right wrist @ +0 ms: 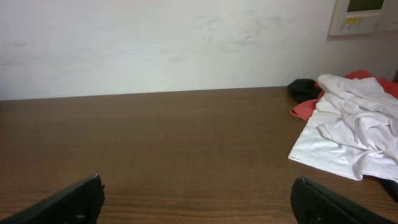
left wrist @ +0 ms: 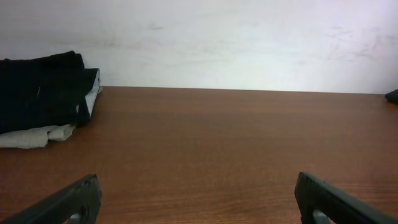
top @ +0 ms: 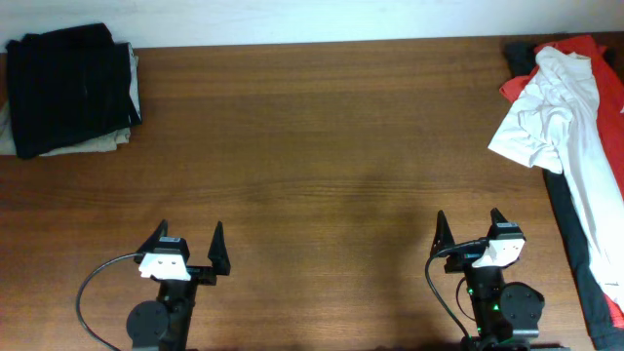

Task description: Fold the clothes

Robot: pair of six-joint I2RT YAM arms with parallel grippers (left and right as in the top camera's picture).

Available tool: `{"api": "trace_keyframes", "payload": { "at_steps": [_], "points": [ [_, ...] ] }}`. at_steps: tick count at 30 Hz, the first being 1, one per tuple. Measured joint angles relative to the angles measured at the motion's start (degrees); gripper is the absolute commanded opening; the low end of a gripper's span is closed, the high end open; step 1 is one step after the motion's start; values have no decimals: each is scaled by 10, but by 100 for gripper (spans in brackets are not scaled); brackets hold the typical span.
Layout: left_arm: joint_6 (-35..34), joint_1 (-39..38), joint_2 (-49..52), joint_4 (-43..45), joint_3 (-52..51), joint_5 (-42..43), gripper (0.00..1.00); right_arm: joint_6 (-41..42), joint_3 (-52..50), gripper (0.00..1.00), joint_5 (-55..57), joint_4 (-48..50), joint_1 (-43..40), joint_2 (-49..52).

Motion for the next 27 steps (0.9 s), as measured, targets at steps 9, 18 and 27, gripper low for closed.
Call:
{"api": "trace_keyframes", "payload": {
  "at_steps": [9,18,27],
  "points": [
    [0,0,0,0,0,0,99,0,0,99,0,0,0,0],
    [0,0,0,0,0,0,99,0,0,99,0,0,0,0],
    [0,0,0,0,0,0,99,59,-1,99,-157,97,1,0]
  ]
}}
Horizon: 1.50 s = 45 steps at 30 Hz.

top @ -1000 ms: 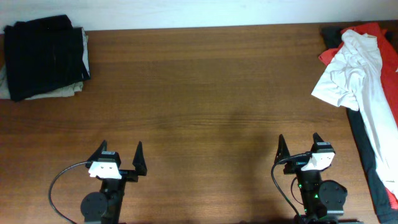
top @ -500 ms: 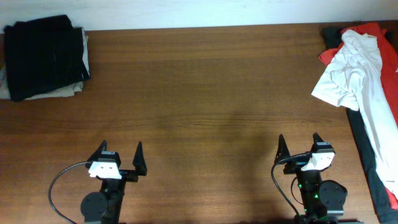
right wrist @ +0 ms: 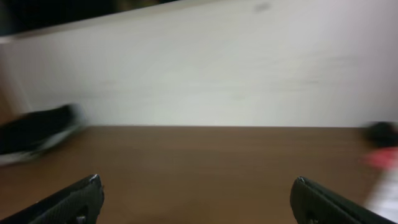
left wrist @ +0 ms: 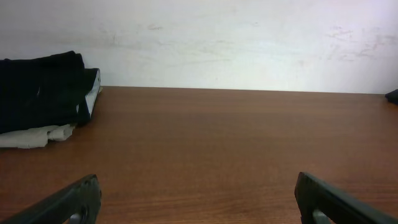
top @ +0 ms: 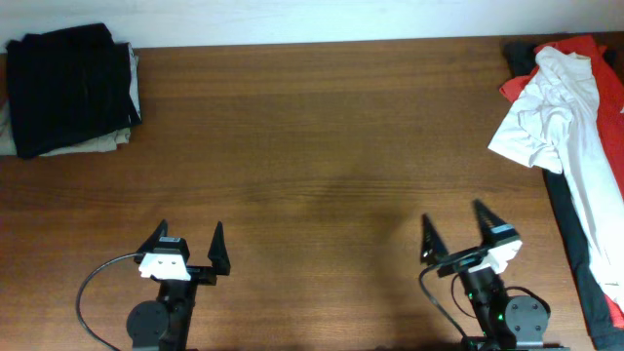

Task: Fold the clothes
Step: 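Reach the right gripper to the white shirt on the right and grasp it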

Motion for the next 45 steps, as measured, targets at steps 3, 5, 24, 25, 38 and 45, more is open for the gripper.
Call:
{"api": "trace_keyframes", "payload": {
  "at_steps": [3,5,24,25,38,45],
  "points": [
    [0,0,0,0,0,0,99,37,0,99,-102,15,0,0],
    [0,0,0,0,0,0,99,69,0,99,-132,61,0,0],
    [0,0,-2,-1,1,-5,99,-142,606,99,262,-188,1,632],
    [0,0,-2,-2,1,-6,99,-151,683,99,283,-250,-2,718],
    [0,0,-2,-2,1,-8,99,-171,982,93,270,-489,-106,1133],
    [0,0,-2,-2,1,-8,99,-175,982,79,214,-486,-141,1242]
  ]
}}
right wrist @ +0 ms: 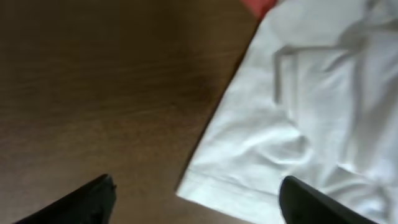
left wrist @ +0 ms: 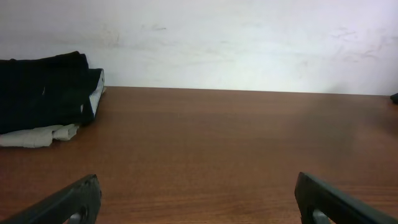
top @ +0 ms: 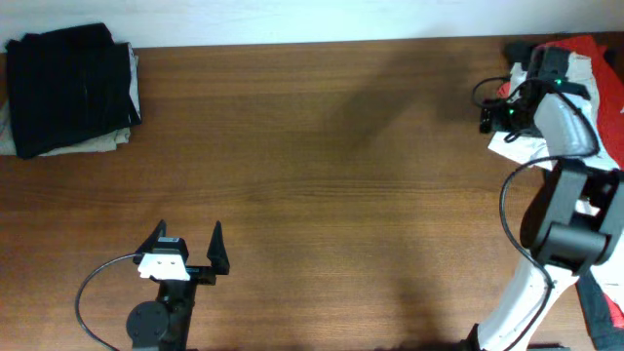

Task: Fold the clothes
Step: 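Reach the right gripper to the white shirt on the right and grasp it, then drag the white shirt with the right gripper to the table center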

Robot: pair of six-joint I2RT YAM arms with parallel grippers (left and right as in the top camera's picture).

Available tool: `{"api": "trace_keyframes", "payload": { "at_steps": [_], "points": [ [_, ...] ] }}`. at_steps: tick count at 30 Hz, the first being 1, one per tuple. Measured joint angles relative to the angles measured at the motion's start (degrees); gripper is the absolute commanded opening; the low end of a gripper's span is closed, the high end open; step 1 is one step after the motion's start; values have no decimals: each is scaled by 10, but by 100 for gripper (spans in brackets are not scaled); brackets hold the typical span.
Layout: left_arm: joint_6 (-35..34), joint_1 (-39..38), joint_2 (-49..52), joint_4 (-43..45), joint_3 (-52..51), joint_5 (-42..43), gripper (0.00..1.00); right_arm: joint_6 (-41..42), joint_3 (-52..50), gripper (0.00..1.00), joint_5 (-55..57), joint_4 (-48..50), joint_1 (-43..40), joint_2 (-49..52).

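Observation:
A crumpled white shirt (top: 509, 146) lies on a pile at the table's far right, over a red garment (top: 591, 47). My right gripper (top: 492, 117) hangs open above the shirt's left edge. In the right wrist view the white shirt (right wrist: 311, 106) fills the right half, its hem corner lying between the wide-apart fingers of the right gripper (right wrist: 199, 205), with a bit of the red garment (right wrist: 261, 5) at the top. My left gripper (top: 185, 249) rests open near the front left, and the left gripper (left wrist: 199, 208) holds nothing.
A folded black stack (top: 73, 88) on a beige cloth sits at the back left corner; the same black stack (left wrist: 43, 90) shows in the left wrist view. A white wall (left wrist: 217, 43) runs behind the brown table (top: 312, 166). The right arm's links (top: 570, 195) stretch along the right edge.
My right arm has gone from its place near the front right of the table to the back right, its open gripper now over the white shirt's edge. The left arm has not moved.
Both grippers first rested open at the front of the table, facing the wall. Then the right gripper had turned towards the left, its view blurred. Now it is over the clothes pile at the far right, looking down on the white shirt.

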Motion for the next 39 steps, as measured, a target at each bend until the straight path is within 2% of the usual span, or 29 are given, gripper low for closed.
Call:
{"api": "trace_keyframes", "payload": {
  "at_steps": [5,9,14,19,31,36,39],
  "points": [
    [0,0,0,0,0,0,99,1,0,79,-2,12,0,35],
    [0,0,0,0,0,0,99,1,0,73,-2,20,0,42],
    [0,0,0,0,0,0,99,2,0,56,-4,22,0,54],
    [0,0,0,0,0,0,99,3,1,5,-6,16,0,54],
    [0,0,0,0,0,0,99,44,10,4,-8,-15,1,43],
    [0,0,0,0,0,0,99,48,34,4,-11,-25,15,-73],
    [0,0,0,0,0,0,99,48,55,4,-11,-25,52,-162]
  ]
}}
